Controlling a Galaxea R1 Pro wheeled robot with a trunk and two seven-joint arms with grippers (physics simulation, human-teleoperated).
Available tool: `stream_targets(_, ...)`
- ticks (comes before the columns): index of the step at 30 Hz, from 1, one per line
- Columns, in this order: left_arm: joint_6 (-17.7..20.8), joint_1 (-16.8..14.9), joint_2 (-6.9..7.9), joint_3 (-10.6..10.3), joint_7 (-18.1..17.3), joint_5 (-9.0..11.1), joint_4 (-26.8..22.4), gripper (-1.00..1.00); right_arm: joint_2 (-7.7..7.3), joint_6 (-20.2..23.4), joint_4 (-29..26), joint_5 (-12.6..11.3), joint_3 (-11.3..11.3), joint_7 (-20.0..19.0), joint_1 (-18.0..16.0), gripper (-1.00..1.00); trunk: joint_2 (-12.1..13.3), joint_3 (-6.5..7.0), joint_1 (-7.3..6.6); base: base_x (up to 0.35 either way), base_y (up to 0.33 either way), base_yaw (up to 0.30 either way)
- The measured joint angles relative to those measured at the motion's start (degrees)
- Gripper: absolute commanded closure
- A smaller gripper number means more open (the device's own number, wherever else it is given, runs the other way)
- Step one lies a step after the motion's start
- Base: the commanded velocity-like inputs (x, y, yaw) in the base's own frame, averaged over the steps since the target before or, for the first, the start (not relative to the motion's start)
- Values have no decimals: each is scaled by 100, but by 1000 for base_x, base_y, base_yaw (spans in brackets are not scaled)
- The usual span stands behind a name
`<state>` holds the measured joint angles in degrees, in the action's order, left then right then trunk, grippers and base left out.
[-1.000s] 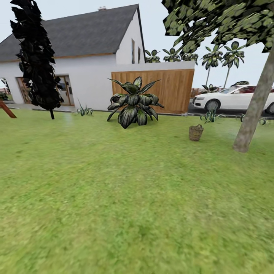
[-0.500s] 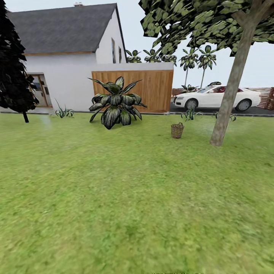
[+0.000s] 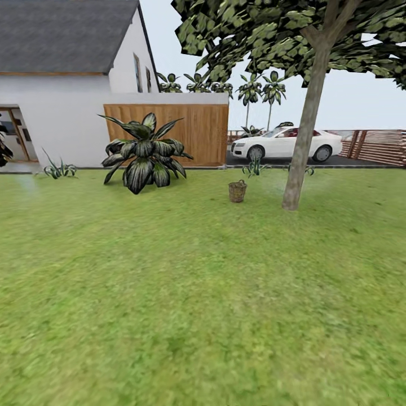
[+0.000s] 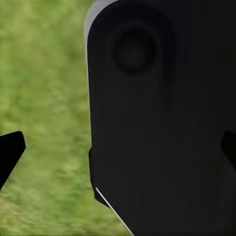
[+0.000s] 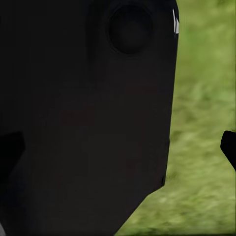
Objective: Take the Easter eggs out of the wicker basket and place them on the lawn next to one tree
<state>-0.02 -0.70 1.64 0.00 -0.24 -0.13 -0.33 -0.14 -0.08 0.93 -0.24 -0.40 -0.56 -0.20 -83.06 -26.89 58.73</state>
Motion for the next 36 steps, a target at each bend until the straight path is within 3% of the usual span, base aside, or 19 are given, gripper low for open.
stream_targets(10,0,1,1,0,0,-1,0,-100,17,3,-12,8,11,0,-2,-100,0,0,0,0,0,-210)
stream_targets(28,-3,1,-8,-11,-37,-2,0,-100,142,3,-84,8,15,0,-1,-100,0,1,0,2,0,-10)
stream_targets(36,-138,3,-7,-47,-59,-25,-6,-100,150,0,-85,8,7,0,-4,-100,0,1,-3,232,11,0)
